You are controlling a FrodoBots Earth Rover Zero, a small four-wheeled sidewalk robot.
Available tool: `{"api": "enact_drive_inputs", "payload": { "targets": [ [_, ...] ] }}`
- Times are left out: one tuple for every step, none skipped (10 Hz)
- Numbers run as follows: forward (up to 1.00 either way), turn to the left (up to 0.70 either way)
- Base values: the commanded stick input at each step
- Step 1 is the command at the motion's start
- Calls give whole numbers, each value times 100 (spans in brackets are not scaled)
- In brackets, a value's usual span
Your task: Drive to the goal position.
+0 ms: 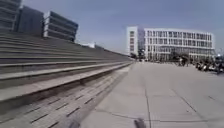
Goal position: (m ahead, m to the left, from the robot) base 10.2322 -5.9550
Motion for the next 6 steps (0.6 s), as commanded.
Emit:
{"api": "enact_drive_inputs", "payload": {
  "targets": [
    [70, -2],
    [70, -2],
    [70, -4],
    [70, -15],
    [70, -25],
    [70, -34]
  ]
}}
